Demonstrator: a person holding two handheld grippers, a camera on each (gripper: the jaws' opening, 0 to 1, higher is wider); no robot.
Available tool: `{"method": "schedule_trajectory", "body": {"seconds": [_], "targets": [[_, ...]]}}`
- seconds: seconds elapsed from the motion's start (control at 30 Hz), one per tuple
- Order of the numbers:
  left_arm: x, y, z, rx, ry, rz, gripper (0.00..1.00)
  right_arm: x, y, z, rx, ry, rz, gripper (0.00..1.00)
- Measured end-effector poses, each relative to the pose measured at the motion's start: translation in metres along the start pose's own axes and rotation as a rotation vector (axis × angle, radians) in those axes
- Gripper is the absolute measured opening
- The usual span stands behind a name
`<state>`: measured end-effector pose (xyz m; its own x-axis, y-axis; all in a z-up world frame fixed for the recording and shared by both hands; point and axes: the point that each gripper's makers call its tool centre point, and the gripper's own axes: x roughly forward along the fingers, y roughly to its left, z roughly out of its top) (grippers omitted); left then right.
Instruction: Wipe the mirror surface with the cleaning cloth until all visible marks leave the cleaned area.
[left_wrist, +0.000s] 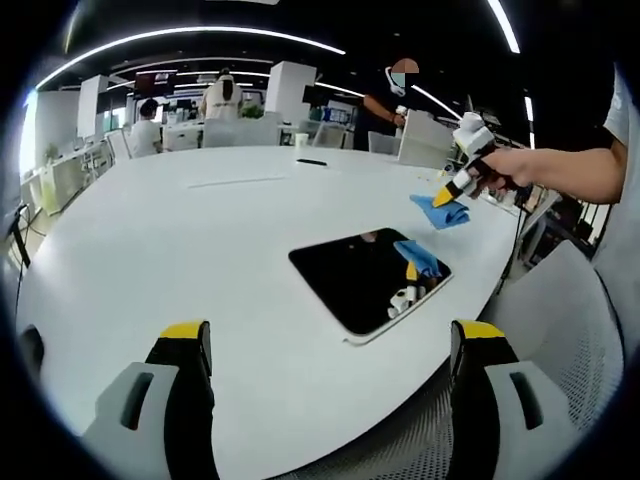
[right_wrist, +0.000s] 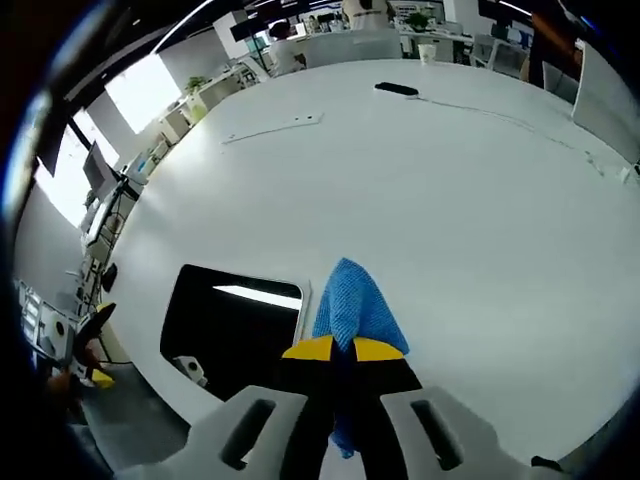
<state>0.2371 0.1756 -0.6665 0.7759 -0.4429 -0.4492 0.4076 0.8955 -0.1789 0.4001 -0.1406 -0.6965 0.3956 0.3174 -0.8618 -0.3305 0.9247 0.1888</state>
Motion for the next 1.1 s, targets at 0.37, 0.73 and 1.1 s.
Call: {"method": "schedule_trajectory", "body": {"seconds": [0.37, 0.73, 1.1], "targets": [[-0.001, 0.001, 0.002, -0.010, -0.011, 0.005, 0.99, 0.036, -0.001, -0.034, -0.024, 0.050, -0.032, 0.00], [0.000, 0.000, 0.002, -0.010, -0.012, 0.000, 0.99, 0.039, -0.003, -0.038, 0.036, 0.050, -0.025, 0.00], [-0.001, -0.001, 0.003, -0.020, -0.016, -0.002, 0.99, -0.004, 0.026, -0.014, -0.197, -0.107, 0.110, 0.47]]}}
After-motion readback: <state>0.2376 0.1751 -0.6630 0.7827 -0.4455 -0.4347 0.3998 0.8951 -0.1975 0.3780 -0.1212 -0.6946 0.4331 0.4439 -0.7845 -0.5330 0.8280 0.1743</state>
